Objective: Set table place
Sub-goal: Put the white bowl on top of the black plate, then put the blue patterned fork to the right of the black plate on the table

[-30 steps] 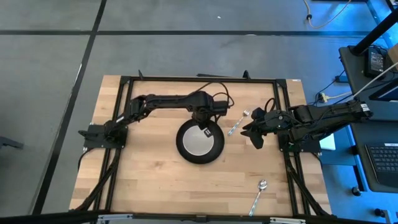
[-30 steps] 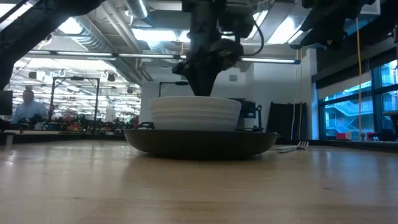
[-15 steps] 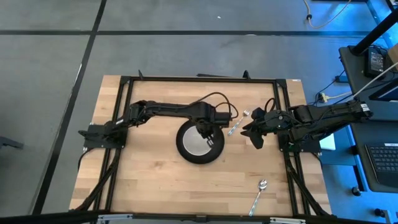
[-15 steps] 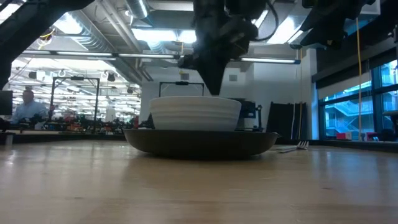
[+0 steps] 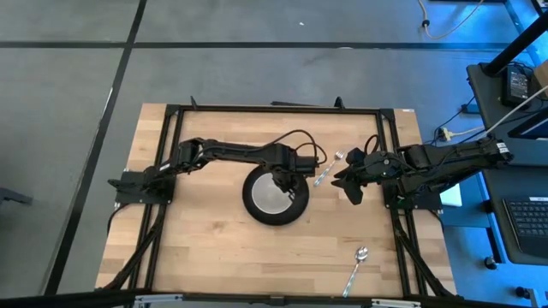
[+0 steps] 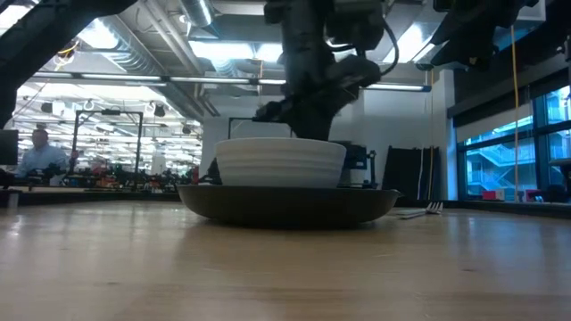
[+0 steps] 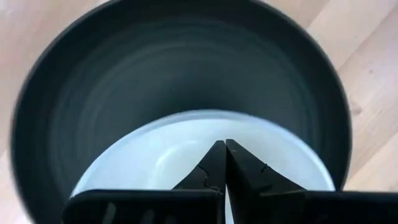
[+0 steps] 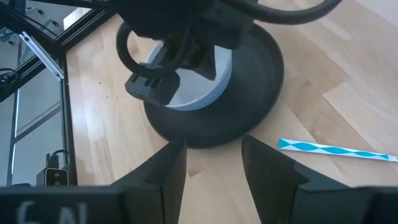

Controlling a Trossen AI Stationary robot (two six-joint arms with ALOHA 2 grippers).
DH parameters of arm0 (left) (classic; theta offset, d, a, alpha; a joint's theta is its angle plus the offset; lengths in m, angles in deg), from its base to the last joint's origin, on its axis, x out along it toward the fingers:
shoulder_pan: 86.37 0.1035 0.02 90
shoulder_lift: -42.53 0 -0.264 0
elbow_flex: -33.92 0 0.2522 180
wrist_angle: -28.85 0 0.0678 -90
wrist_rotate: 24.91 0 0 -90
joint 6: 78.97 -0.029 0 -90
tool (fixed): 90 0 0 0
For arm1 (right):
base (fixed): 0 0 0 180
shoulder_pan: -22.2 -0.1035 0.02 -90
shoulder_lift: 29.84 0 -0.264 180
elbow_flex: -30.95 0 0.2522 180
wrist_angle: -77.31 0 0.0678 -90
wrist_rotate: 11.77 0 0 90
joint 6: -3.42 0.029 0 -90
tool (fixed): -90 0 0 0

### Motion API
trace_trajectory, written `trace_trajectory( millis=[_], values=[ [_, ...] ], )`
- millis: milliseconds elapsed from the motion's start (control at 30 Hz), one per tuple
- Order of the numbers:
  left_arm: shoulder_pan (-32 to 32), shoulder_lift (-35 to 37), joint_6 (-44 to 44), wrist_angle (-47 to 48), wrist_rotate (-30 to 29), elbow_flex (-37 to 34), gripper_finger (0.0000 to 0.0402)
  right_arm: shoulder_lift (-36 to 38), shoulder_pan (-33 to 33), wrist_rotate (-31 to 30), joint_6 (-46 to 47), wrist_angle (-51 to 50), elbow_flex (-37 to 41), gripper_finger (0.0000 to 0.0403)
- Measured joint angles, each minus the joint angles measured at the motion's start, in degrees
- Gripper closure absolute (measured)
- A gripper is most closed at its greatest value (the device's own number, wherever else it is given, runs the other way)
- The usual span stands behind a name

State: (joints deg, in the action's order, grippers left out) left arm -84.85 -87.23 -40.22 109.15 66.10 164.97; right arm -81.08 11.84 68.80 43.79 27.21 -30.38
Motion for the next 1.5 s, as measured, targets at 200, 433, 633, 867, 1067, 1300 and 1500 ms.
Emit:
trace_trajectory(
  millis=[200,433,633,867,1067,1300,1500],
  values=[
    [0.5,0.0,0.1,-3.0,-1.1,-0.1,0.0401,0.0,0.0,0.0,-0.1,0.0,0.0,0.0247],
    [1.9,0.0,0.2,-3.3,-1.5,-0.1,0.0401,0.0,0.0,0.0,-0.2,0.0,0.0,0.0247],
    [1.8,0.0,-0.1,-2.9,-1.0,-0.1,0.0401,0.0,0.0,0.0,-0.2,0.0,0.0,0.0247],
    [0.7,0.0,-0.1,0.6,1.7,1.3,0.0401,0.0,0.0,0.0,-0.4,0.0,0.0,0.0247],
    [-1.5,0.7,-1.9,7.9,-8.0,7.8,0.0401,0.0,0.0,0.0,-0.4,0.0,0.0,0.0247],
    [-2.2,2.0,-1.8,7.4,-7.2,16.8,0.0401,0.0,0.0,0.1,-0.1,0.3,0.0,0.0247],
    [0.7,4.2,-9.0,-0.5,-0.1,15.6,0.0401,1.9,0.0,5.4,-1.4,-0.1,-2.9,0.0247]
  ],
)
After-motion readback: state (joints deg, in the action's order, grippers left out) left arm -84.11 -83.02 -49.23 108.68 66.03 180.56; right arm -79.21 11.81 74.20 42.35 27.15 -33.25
